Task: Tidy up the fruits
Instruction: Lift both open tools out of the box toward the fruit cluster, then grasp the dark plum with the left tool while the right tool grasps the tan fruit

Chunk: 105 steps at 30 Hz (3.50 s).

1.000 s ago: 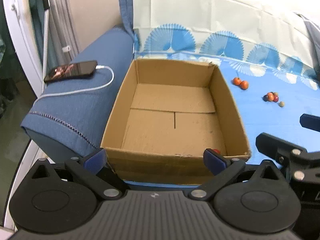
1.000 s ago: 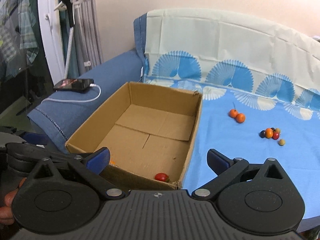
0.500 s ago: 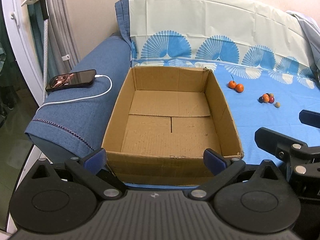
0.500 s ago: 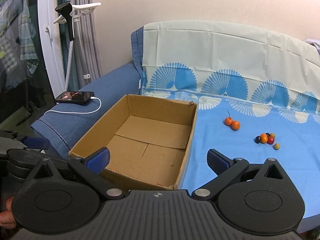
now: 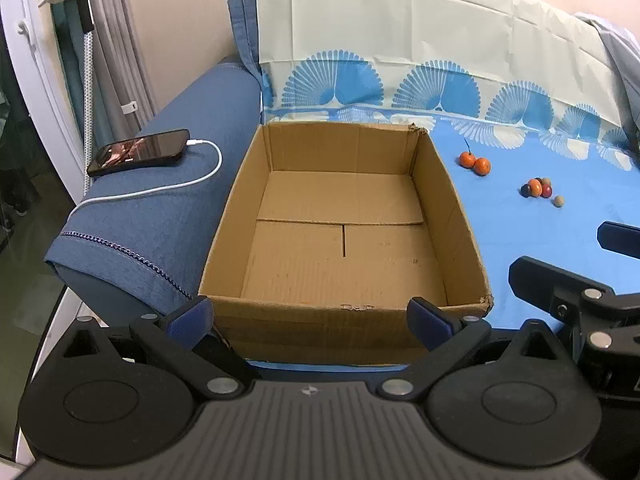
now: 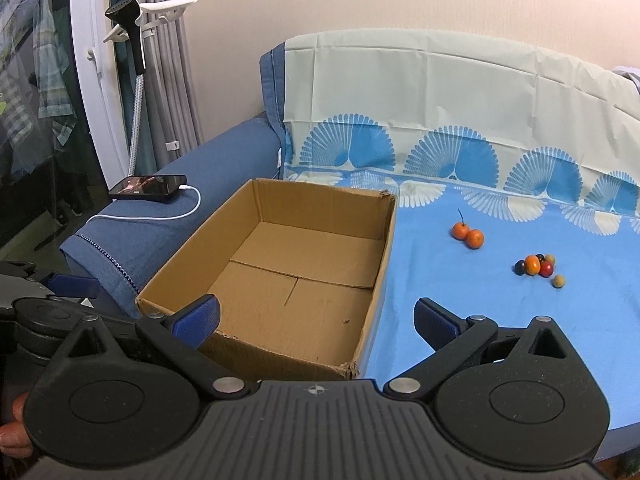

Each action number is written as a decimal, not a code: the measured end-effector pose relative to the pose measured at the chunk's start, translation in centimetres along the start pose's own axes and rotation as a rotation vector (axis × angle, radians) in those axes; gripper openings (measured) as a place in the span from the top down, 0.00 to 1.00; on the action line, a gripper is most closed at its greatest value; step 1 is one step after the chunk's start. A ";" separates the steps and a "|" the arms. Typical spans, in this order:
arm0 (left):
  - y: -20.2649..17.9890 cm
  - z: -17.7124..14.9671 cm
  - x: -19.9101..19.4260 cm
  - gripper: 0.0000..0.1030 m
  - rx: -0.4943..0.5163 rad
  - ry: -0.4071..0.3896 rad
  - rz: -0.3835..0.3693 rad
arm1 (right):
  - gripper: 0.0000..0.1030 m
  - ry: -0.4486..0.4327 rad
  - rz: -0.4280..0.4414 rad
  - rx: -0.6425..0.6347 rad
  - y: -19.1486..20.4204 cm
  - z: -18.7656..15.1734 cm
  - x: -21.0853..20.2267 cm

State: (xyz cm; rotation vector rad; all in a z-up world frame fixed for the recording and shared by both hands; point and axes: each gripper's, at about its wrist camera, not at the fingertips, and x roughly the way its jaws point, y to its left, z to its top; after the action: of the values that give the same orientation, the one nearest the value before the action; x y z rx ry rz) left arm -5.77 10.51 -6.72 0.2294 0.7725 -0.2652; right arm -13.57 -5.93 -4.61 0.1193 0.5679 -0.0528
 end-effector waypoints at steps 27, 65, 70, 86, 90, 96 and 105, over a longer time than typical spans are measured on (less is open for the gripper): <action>-4.3 3.1 1.8 0.00 0.061 0.046 -0.007 | 0.01 -0.032 -0.027 0.170 -5.7 -0.9 0.1; -33.2 18.2 29.4 0.00 0.157 0.253 -0.256 | 0.01 0.004 -0.536 0.418 -38.3 -4.2 16.1; -37.3 18.9 35.0 0.00 0.190 0.300 -0.310 | 0.03 0.058 -0.492 0.351 -41.2 -4.4 21.6; -43.4 19.3 40.2 0.73 0.314 0.306 -0.409 | 0.69 0.018 -0.384 0.136 -42.7 -5.5 27.8; -43.0 19.2 39.2 0.73 0.313 0.303 -0.435 | 0.74 0.026 -0.383 0.165 -43.1 -5.6 27.0; -40.6 19.1 36.2 0.73 0.290 0.278 -0.453 | 0.74 0.014 -0.406 0.236 -43.1 -5.0 23.8; -36.6 18.2 28.0 0.73 0.315 0.172 -0.428 | 0.74 -0.090 -0.366 0.284 -38.3 -2.5 16.8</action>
State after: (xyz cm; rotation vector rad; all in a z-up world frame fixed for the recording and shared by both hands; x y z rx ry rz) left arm 13.71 -33.63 -17.94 0.3873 0.9466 -0.7828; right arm -3.88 -43.89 -19.51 0.2864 0.4840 -0.4933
